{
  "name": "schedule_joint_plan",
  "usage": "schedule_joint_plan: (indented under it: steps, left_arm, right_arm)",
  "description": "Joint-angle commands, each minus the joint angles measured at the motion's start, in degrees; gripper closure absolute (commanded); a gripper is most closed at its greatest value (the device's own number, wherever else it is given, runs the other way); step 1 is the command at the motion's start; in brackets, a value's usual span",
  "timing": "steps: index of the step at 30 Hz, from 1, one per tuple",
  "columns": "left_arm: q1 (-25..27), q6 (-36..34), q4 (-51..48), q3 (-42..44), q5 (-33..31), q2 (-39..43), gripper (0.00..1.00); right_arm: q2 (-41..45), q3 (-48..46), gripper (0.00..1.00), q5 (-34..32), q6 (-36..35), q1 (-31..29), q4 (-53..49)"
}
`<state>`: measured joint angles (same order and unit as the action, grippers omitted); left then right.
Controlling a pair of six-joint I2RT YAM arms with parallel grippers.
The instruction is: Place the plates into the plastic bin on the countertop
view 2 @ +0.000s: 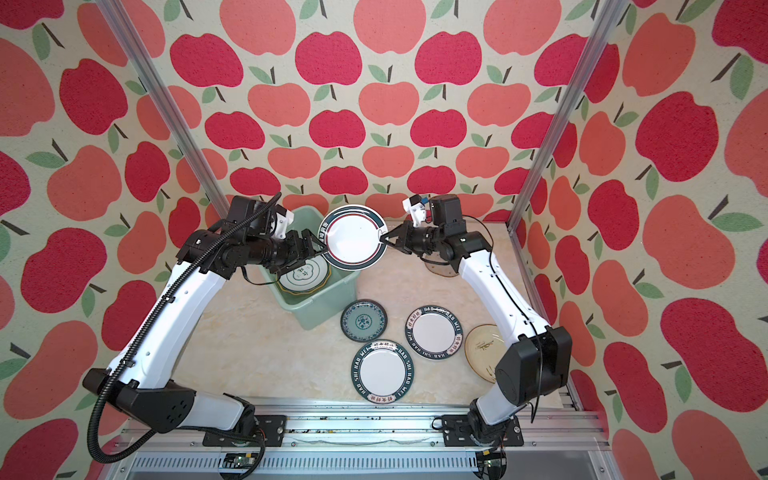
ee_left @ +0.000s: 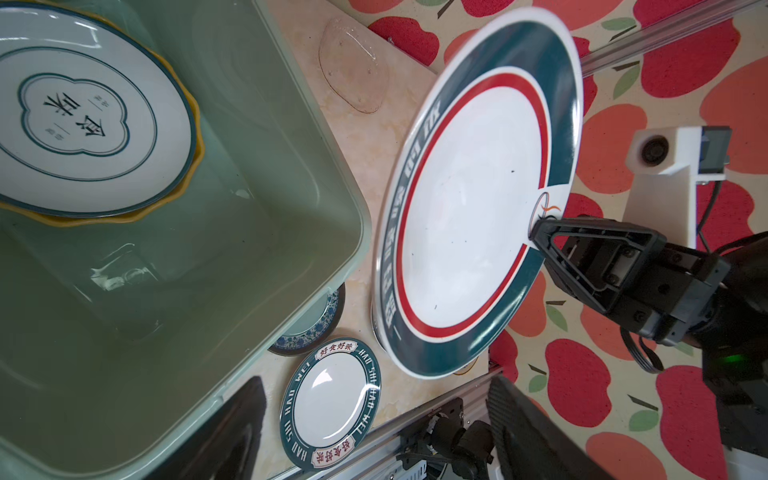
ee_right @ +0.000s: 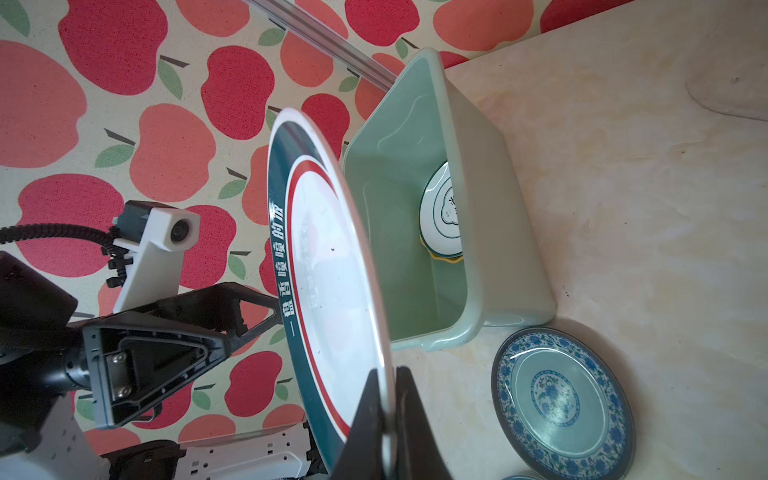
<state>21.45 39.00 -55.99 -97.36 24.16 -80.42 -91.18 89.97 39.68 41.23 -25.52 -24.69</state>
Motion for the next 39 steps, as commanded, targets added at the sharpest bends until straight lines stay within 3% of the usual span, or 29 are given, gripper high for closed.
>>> schedule_joint_plan:
  steps: [1, 10, 17, 25, 30, 39]
  left_arm:
    - [-1.25, 2.97, 7.58, 3.59, 0.83, 4.67, 0.15]
    - [-3.43, 2.15, 5.70, 9.71, -15.65, 15.42, 0.11]
    - [-3.44, -2.15, 0.15, 9.73, -27.85, 21.37, 0.09]
    - [-3.44, -3.46, -0.88, 10.57, -28.48, 23.73, 0.08]
    - [-3.44, -4.39, -1.18, 10.84, -28.40, 23.97, 0.08]
    - [-3.52, -7.35, -2.33, 9.64, -29.57, 22.98, 0.07]
  right_arm:
    - [-2.72, 3.38, 1.00, -0.90, 3.58, -2.46, 1.93]
    - [-16.05, 21.97, 1.00, -14.97, 5.58, -12.08, -8.22]
    - [-28.58, 38.44, 1.00, -29.03, 11.42, -17.37, -16.99]
    - [-45.28, 61.50, 1.00, -43.36, 8.78, -21.09, -27.59]
    - [-49.19, 62.86, 1.00, -47.78, 8.25, -22.10, -27.67]
    - [-53.71, 62.43, 1.00, -47.11, 7.20, -23.60, -23.07]
